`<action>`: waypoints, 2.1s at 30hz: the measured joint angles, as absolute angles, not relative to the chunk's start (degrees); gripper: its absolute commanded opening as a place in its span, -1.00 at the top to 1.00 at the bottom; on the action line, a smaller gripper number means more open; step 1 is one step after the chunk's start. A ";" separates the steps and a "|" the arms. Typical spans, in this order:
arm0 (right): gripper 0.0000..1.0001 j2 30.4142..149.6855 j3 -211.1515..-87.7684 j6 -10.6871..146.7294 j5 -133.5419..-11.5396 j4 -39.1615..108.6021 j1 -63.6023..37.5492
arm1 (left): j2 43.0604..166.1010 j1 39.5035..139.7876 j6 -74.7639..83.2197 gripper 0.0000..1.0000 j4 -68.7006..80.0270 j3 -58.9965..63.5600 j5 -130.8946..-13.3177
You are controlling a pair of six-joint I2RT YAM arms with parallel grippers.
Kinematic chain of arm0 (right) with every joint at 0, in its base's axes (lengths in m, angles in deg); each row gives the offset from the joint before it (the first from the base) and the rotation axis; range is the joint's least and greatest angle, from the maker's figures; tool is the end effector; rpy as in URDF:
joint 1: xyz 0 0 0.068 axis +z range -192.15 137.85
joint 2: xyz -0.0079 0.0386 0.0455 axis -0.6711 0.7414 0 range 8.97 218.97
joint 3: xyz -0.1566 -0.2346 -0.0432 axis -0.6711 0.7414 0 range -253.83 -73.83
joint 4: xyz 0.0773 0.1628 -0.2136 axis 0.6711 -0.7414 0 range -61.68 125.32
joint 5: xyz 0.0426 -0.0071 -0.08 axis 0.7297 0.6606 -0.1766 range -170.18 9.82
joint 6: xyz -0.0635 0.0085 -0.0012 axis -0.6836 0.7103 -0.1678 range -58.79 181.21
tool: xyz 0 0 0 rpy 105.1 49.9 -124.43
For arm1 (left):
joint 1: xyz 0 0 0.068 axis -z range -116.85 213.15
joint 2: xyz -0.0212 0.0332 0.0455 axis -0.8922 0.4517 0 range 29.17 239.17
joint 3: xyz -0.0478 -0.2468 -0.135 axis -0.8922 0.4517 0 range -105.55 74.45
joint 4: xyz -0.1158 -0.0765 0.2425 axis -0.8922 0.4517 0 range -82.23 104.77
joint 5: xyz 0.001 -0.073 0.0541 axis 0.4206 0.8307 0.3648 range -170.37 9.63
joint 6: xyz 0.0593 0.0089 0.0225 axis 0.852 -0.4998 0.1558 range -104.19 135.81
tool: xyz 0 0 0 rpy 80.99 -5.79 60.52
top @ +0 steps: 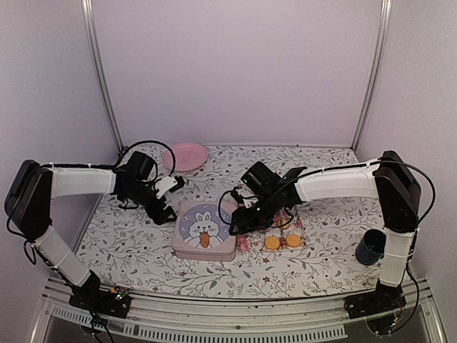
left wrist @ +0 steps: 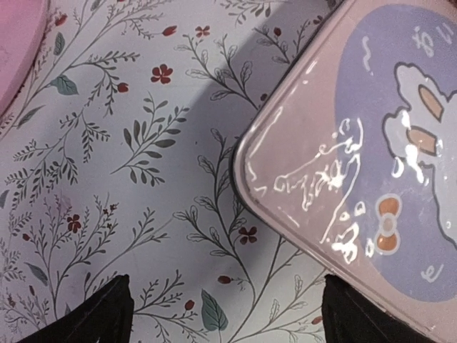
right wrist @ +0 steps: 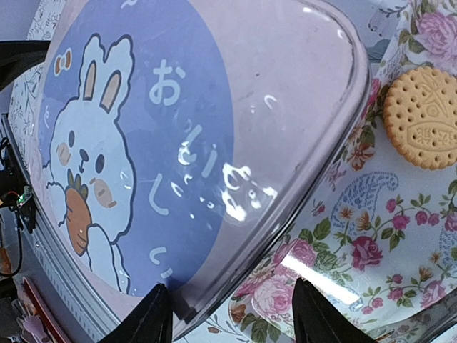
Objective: Pack the cookies
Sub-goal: Adjust the box lid on the packing box, then press the box lid onto the packing box, then reset both arms
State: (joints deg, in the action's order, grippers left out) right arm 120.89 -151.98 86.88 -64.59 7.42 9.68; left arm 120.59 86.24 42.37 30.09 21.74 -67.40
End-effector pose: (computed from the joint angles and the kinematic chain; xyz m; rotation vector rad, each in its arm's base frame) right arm 0.2578 0.3496 0.1663 -0.7355 2.7329 0.7491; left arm 0.2989 -0.1396 0.1651 1.1684 2.3428 -0.2768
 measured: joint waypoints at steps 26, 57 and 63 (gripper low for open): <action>-0.13 129.65 -164.39 82.81 -62.05 6.13 2.71 | 130.45 84.53 40.43 -0.88 32.74 11.49 -56.31; -0.98 93.17 -142.27 80.17 -83.34 20.66 -19.02 | 115.63 57.54 31.64 -0.99 18.09 26.27 -61.84; -0.98 86.90 -118.47 77.02 -98.84 34.69 -25.27 | 119.17 56.60 23.69 -0.99 -1.56 34.35 -61.76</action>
State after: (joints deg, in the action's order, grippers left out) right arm 86.90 -118.47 77.02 -98.84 34.69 -25.27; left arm 119.17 56.60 23.69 -1.56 34.35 -61.76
